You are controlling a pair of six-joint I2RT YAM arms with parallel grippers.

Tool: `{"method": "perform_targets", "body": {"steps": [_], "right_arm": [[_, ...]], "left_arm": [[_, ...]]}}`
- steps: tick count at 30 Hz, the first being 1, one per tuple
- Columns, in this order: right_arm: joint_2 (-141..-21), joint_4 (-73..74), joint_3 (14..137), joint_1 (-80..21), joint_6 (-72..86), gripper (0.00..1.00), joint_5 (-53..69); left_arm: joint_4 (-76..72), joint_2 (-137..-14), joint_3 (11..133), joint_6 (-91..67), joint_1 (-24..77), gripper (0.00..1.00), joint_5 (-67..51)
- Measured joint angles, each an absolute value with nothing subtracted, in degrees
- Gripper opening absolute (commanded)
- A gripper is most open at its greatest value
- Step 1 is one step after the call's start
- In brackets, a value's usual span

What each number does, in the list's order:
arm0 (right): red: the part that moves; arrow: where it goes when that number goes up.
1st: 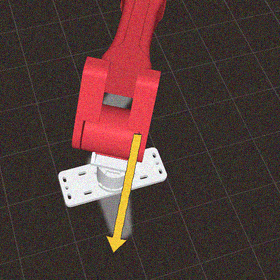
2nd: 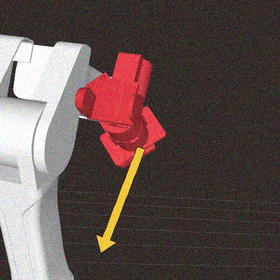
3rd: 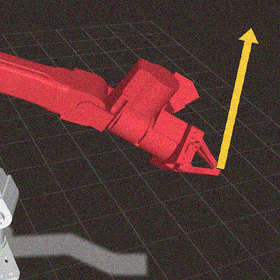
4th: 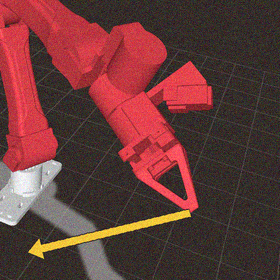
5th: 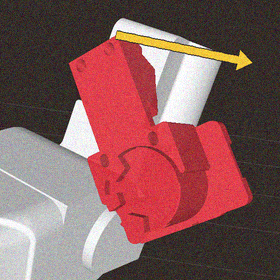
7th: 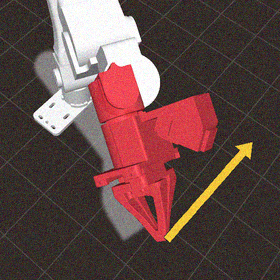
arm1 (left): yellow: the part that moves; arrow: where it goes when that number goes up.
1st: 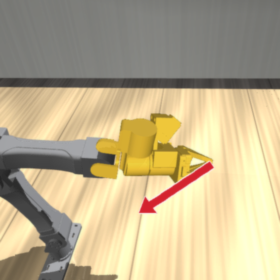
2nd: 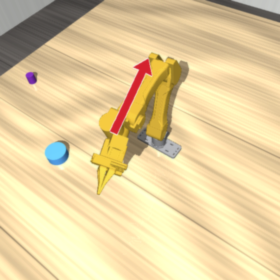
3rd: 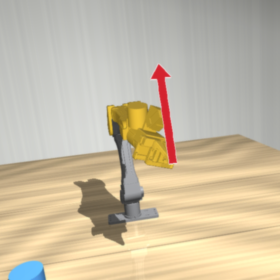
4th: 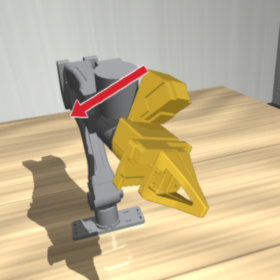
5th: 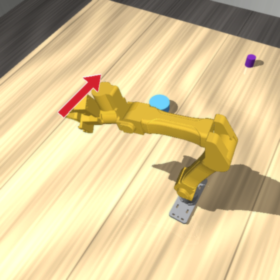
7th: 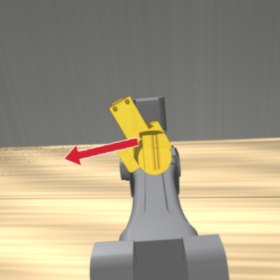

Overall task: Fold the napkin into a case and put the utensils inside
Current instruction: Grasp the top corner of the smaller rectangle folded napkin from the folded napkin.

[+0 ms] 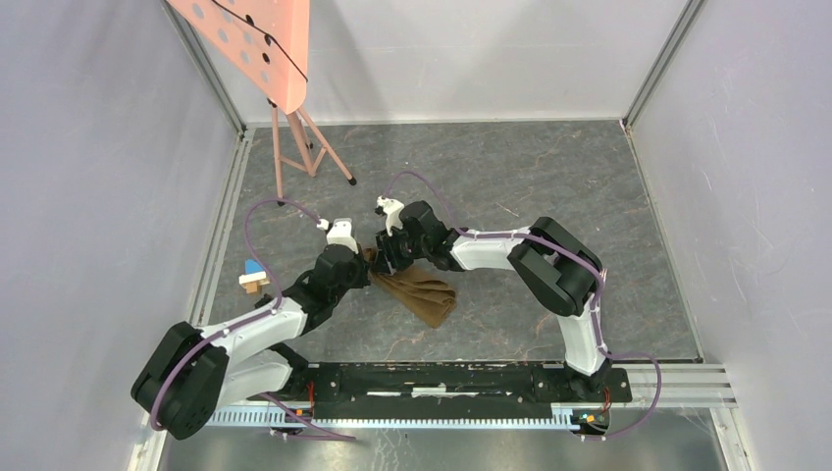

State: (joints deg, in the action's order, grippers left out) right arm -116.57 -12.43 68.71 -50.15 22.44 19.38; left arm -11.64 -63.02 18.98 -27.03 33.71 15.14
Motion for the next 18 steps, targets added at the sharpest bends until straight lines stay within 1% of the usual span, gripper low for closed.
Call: {"method": "perform_targets", "body": {"steps": [3,8,12,15,17,18], "right_arm": [[-116.6,-12.1,68.7,-50.2,21.9,0.26,19.5],[-116.6,-12.2,68.7,-50.2,21.8,0.11,19.7],[-116.9,-12.0,69.3,-50.5,22.3,0.07,20.0],[-118.0,-10.6,71.4,-51.5,22.5,0.05,19.1],[-119.0,-10.0,72.4,-52.1,22.5,0.04,18.3],[-119.4,-10.0,72.5,-52.2,22.5,0.03,18.1]], "left_arm": [[-11.5,-62.3,18.3,-27.0,33.7,0.02,15.1],[-11.5,-62.2,18.3,-27.1,33.7,0.02,14.9],[-11.5,-63.4,18.4,-27.2,33.7,0.02,14.4],[-11.0,-64.6,18.8,-27.6,33.7,0.04,14.3],[-10.3,-65.0,18.9,-28.0,33.3,0.08,14.3],[-9.9,-65.2,19.0,-28.3,33.2,0.11,14.3]]}}
